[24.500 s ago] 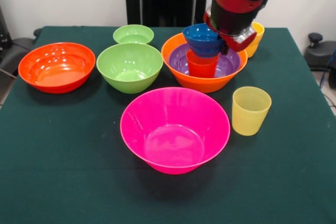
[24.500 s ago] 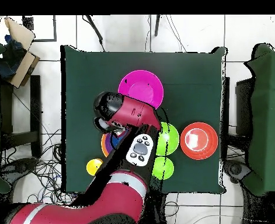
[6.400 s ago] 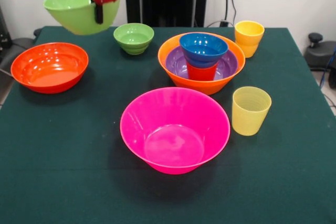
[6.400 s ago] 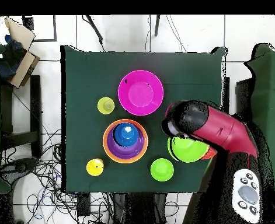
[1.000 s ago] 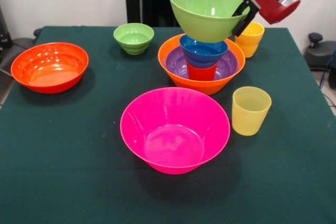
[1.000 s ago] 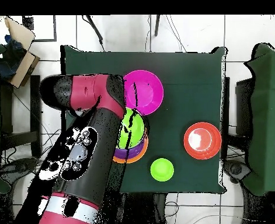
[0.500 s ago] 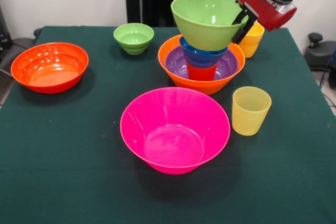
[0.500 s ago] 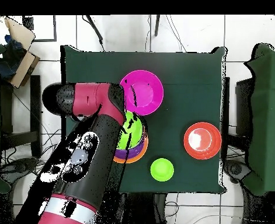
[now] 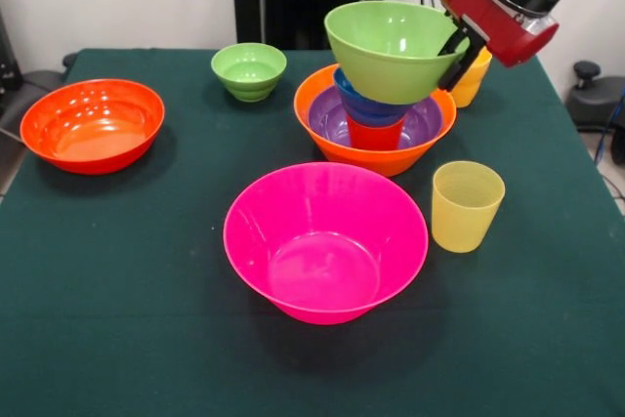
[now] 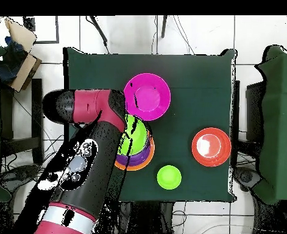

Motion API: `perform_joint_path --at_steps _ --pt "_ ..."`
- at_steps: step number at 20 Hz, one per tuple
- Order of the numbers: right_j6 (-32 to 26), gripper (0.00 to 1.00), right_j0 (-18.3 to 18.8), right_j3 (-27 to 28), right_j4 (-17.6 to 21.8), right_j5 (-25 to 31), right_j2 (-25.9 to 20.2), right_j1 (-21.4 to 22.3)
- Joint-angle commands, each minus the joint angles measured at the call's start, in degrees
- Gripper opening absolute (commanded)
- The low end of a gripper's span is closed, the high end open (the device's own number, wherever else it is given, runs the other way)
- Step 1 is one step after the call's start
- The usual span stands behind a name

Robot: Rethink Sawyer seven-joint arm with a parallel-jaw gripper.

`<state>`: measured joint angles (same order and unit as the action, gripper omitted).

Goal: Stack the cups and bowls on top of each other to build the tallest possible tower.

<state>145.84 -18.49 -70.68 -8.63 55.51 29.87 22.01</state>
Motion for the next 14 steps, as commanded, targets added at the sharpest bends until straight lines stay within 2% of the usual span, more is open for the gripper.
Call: perform_joint_path --at_steps 1,14 --pt "12.5 0.00 -0.6 -4.0 -0.4 -2.3 -1.7 -1.6" --pt "11.2 0.00 -1.4 -5.7 -0.6 -2.5 -0.6 -1.3"
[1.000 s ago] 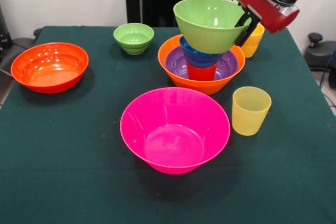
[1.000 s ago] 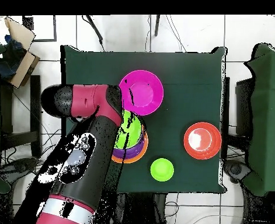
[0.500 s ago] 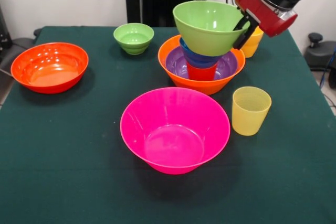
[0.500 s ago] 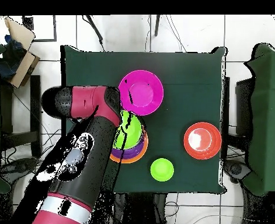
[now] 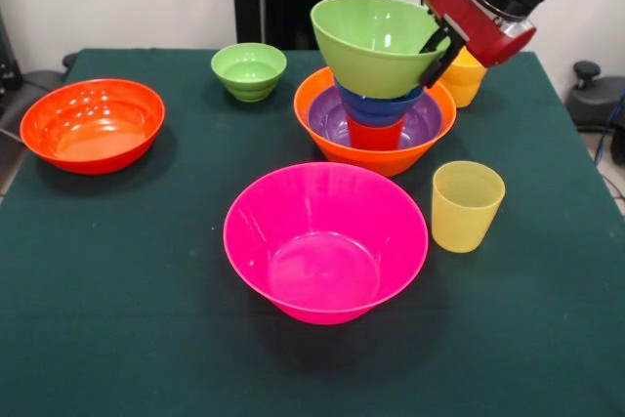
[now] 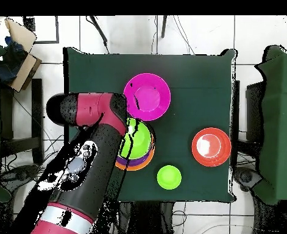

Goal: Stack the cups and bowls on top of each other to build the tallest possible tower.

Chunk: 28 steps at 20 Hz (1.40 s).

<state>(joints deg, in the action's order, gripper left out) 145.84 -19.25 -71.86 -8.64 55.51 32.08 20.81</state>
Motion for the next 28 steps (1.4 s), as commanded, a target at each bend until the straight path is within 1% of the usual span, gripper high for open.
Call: perform_joint_path --at_steps 1,11,21,28 --pt "11.1 0.00 -0.7 -4.6 -0.7 -2.5 -3.0 -0.1" --pt "9.8 0.00 -0.3 -6.9 -2.4 -4.3 -4.9 1.0" --pt "8.9 0.00 -0.4 -7.0 -3.7 -5.3 -5.5 0.7" --pt "8.5 0.00 -0.1 -7.7 -4.8 -8.7 -6.7 0.4"
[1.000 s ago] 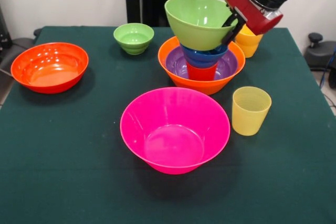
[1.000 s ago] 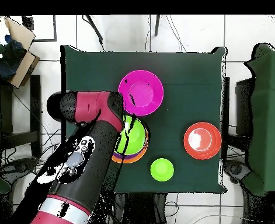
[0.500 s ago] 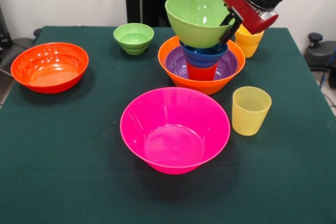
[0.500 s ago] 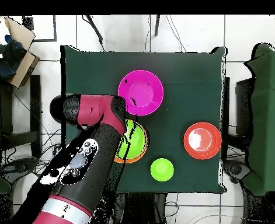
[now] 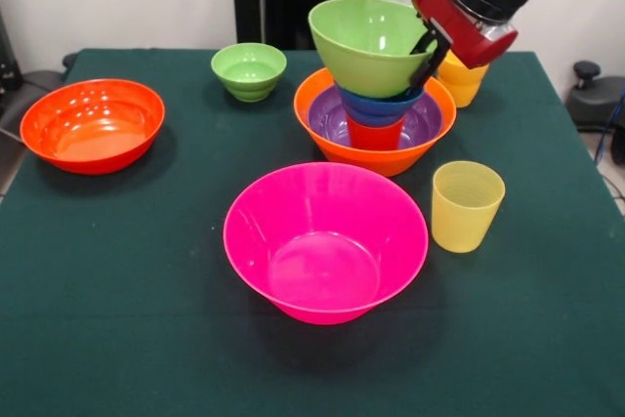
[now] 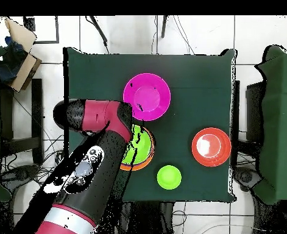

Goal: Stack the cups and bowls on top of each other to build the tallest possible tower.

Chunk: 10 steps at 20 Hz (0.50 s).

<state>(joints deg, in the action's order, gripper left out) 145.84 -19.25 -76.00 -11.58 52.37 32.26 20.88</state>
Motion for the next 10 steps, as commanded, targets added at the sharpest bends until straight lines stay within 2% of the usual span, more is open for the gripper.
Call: perform_joint_path --at_steps 1,10 --pt "8.6 0.00 -0.2 -3.4 -1.9 -5.8 -6.7 0.2" --pt "7.9 0.00 -0.1 -3.3 -2.1 -6.5 -6.1 -0.6"
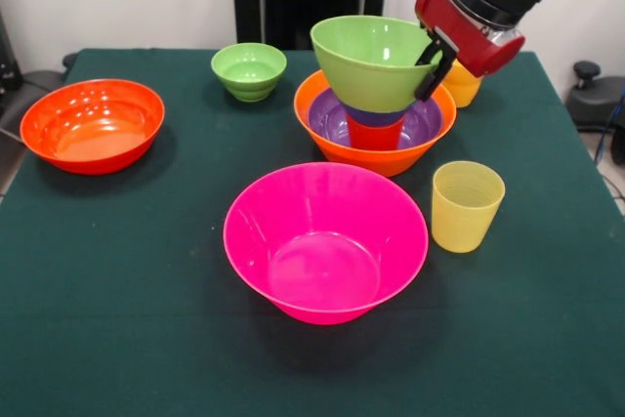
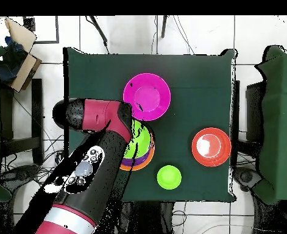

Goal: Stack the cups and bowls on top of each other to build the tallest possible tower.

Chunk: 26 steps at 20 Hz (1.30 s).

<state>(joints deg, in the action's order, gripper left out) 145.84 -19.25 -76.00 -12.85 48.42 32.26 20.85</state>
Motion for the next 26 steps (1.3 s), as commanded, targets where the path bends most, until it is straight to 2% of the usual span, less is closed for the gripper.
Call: perform_joint_path --at_steps 1,26 --pt "7.9 0.00 -0.2 -3.3 -0.9 -2.4 -6.1 -0.5" --pt "6.8 0.00 -0.2 -3.3 -0.8 3.3 -5.9 0.5"
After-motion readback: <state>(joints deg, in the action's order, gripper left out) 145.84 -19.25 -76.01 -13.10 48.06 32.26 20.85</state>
